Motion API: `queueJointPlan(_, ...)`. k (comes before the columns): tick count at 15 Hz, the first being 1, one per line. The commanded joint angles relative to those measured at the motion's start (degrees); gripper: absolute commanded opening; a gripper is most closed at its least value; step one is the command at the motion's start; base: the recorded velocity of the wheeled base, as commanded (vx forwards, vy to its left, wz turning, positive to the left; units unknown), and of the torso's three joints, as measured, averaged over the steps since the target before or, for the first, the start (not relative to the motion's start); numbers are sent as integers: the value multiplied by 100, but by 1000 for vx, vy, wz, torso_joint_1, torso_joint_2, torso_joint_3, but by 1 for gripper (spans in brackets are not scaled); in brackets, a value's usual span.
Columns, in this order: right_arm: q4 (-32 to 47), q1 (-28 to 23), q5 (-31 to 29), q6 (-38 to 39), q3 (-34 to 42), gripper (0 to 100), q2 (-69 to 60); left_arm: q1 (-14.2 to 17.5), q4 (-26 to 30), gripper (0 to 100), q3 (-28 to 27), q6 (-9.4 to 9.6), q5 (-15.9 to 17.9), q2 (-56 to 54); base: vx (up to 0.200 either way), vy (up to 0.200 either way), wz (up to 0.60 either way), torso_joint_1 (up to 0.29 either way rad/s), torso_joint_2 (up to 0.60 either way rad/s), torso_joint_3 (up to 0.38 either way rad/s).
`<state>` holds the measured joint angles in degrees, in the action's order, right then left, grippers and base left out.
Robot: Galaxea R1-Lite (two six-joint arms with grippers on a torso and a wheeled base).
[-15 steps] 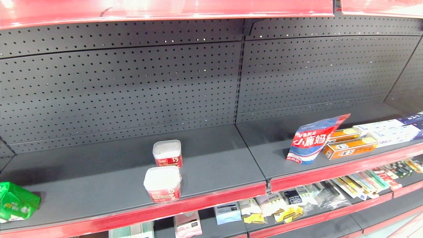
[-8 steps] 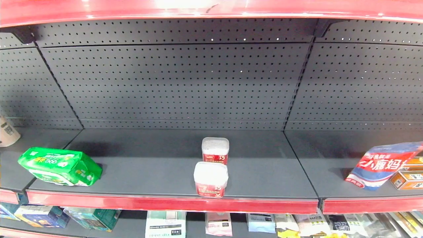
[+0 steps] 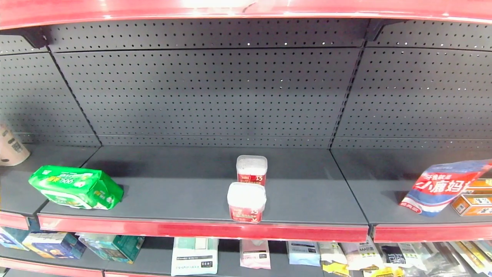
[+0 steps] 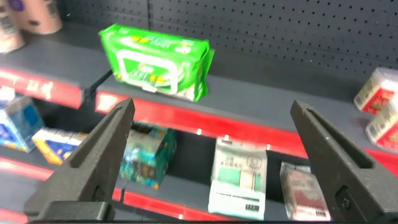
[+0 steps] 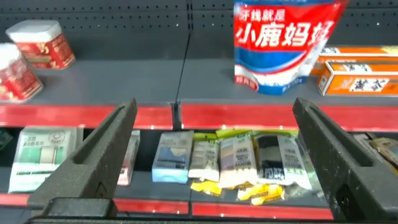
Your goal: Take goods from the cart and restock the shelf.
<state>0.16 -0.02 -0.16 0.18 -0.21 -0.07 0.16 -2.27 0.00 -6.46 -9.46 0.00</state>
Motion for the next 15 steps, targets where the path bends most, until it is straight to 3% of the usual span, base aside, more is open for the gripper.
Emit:
queueJointPlan(1,2,2,-2,-1,3,100,7,2,-11,100,0,-4,-3,9,0,0,0,0,0,0)
queueJointPlan(15,2,2,-11,-27,3,100,7,2,-11,100,0,-13,-12,9,0,0,0,0,0,0)
